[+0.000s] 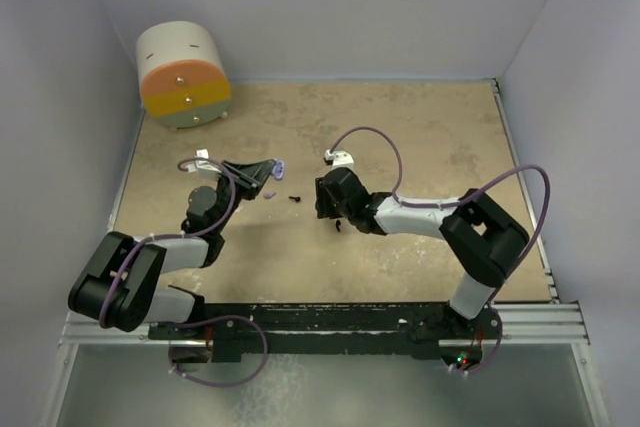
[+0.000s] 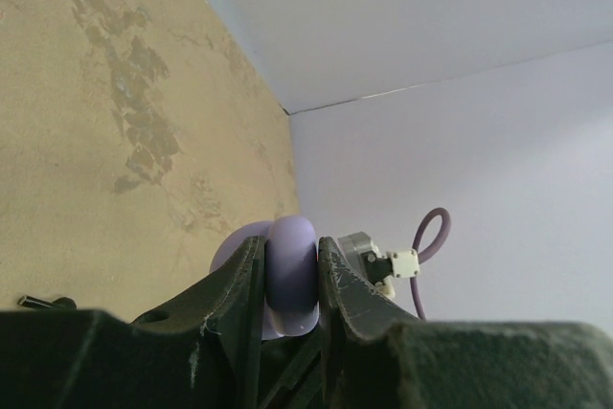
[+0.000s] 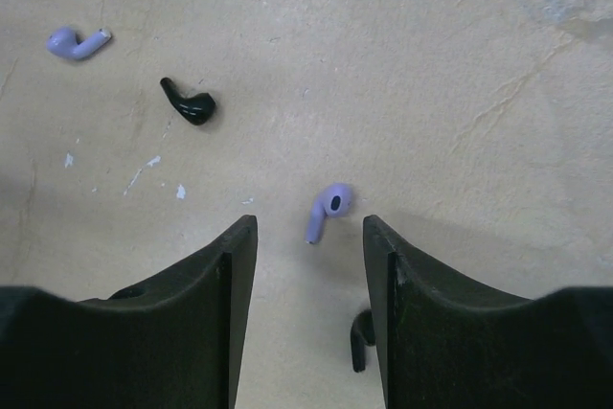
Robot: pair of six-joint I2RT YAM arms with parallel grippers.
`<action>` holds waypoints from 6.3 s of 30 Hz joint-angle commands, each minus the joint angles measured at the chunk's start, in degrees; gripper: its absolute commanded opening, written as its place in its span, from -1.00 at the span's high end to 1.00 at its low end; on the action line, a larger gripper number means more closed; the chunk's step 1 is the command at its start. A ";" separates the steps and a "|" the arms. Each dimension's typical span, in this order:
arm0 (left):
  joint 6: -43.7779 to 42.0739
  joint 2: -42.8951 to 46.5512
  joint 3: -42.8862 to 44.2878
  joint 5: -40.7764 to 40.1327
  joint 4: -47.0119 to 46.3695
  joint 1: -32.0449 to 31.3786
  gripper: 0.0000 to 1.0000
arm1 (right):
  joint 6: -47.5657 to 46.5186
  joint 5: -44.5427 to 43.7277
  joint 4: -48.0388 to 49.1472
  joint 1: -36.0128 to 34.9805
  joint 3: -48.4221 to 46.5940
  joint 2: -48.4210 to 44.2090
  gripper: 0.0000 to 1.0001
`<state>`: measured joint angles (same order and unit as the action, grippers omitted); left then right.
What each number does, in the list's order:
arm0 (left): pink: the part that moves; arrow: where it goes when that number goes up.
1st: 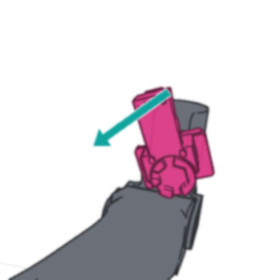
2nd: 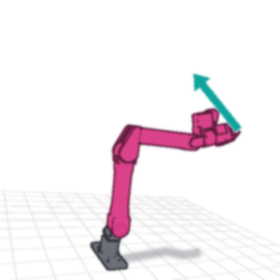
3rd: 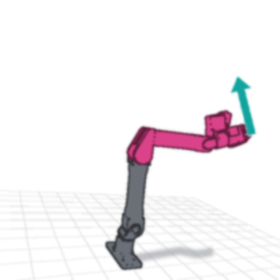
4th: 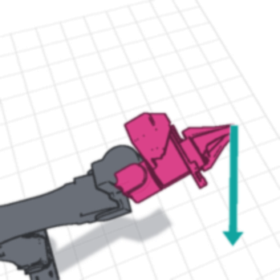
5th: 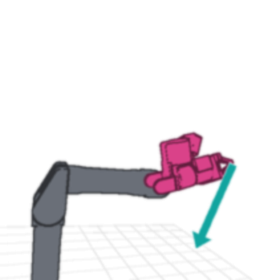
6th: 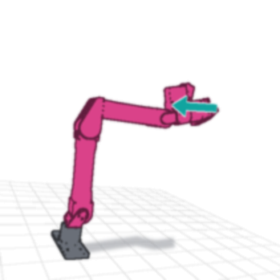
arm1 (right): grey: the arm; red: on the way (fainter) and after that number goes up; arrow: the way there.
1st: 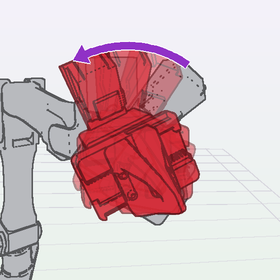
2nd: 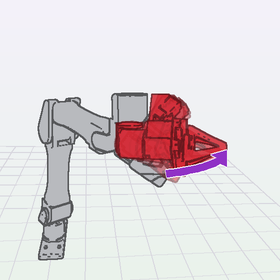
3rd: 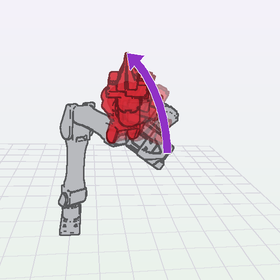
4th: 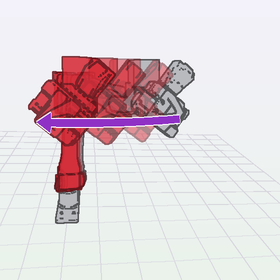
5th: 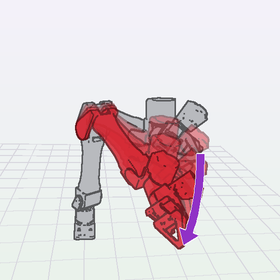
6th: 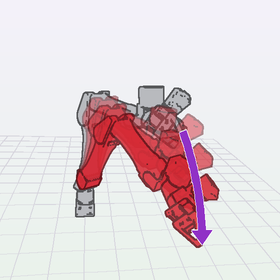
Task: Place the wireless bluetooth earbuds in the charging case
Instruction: Pick up the earbud from the center of the board, then place the earbud in the charging case.
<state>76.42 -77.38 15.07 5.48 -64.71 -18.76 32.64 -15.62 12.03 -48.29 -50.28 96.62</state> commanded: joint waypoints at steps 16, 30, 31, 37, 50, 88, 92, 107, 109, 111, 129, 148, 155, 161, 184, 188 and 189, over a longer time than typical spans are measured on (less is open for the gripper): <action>2.42 -0.31 -2.49 3.74 -7.88 2.89 1.00 | 6.00 -4.67 -3.96 -1.28 -6.46 6.67 0.07; 3.04 -1.80 -2.72 4.56 -9.61 3.75 1.00 | 6.94 -6.23 -6.91 -1.37 -7.33 8.94 0.36; 3.13 -1.80 -2.83 4.63 -9.73 3.82 1.00 | 6.99 -6.55 -7.35 -1.41 -7.30 9.00 0.40; 3.16 -1.85 -2.81 4.72 -9.82 4.00 1.00 | 7.26 -7.49 -8.80 -1.45 -7.70 9.70 0.52; 4.57 -2.67 -1.74 6.59 -10.41 4.09 1.00 | -0.70 -5.93 4.32 -1.45 -1.33 -3.50 1.00; 12.08 -5.80 4.96 11.52 -10.07 -1.88 1.00 | -27.93 14.60 64.05 -0.31 16.20 -17.90 1.00; 10.75 -3.99 5.72 12.52 -6.29 -2.15 1.00 | -28.57 20.03 66.15 1.81 15.82 -16.89 1.00; 7.64 -0.73 9.20 17.36 2.51 -2.46 1.00 | -30.72 46.87 75.73 10.23 15.08 -10.60 1.00; 7.60 -0.76 9.57 17.78 2.73 -2.64 1.00 | -30.21 48.85 78.00 10.42 14.67 -8.90 1.00; 7.75 -0.71 9.83 17.86 2.74 -2.72 1.00 | -28.79 50.50 80.22 10.73 13.91 -7.14 1.00; 9.23 0.07 10.22 20.28 1.98 -2.81 1.00 | -13.51 60.47 102.89 15.92 13.51 1.85 1.00; 7.35 -2.89 8.90 22.10 1.07 -2.77 1.00 | 1.83 67.83 118.92 19.26 8.24 5.99 1.00; 7.69 -3.56 8.75 22.30 -0.15 -2.82 1.00 | 1.82 66.54 119.81 19.65 6.91 6.33 1.00; 7.63 -3.35 8.91 22.45 -0.04 -2.78 1.00 | 2.45 67.34 120.42 19.97 5.83 6.59 1.00; 8.32 -1.37 9.42 22.31 0.02 -2.73 1.00 | 1.09 67.39 119.45 21.22 4.62 5.07 1.00; 8.85 -1.28 9.47 22.52 -0.50 -2.73 1.00 | 1.10 67.33 119.70 21.44 4.73 5.39 1.00; 8.98 -1.16 9.47 22.54 -0.77 -2.71 1.00 | 1.30 67.30 119.92 21.48 4.73 5.48 1.00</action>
<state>84.93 -80.20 23.03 27.07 -60.93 -21.45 34.33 50.94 90.76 -27.24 -44.69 103.13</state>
